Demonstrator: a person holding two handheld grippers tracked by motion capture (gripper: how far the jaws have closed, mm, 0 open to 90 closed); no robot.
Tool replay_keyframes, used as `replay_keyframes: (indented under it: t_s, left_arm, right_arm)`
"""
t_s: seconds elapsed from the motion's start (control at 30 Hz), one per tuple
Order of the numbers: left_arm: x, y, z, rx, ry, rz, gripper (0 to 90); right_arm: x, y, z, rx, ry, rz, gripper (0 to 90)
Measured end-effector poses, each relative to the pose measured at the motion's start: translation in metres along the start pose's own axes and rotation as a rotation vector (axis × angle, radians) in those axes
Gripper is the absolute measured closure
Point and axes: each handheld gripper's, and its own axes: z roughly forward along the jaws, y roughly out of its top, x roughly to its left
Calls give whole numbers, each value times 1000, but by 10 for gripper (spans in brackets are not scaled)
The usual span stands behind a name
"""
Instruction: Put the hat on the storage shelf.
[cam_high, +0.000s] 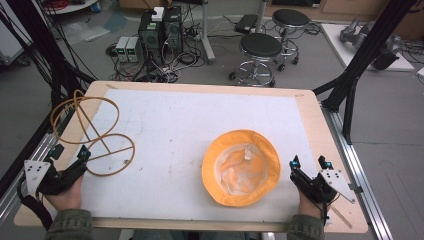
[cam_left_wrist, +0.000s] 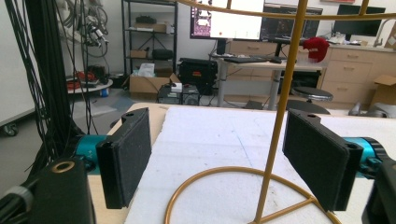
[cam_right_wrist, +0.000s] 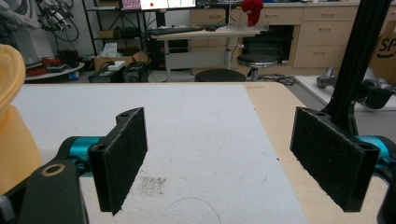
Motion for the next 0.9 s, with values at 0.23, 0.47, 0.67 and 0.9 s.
replay_keyframes:
  t_s: [0.23,0.47,0.67,0.9]
  left_arm:
    - [1,0,2,-2,4,-3,242]
    - [3,-1,2,2,4,-3,242]
    - [1,0,1,-3,-3,-2,242]
    - [2,0,2,0,-3,1,242]
  right_arm:
    - [-3,0,-2,3,-7,15,175]
    - [-3,0,1,11,-16,8,167]
    - [-7,4,-1,17,-17,50,145]
    - [-9,10,-4,4,-14,83,142]
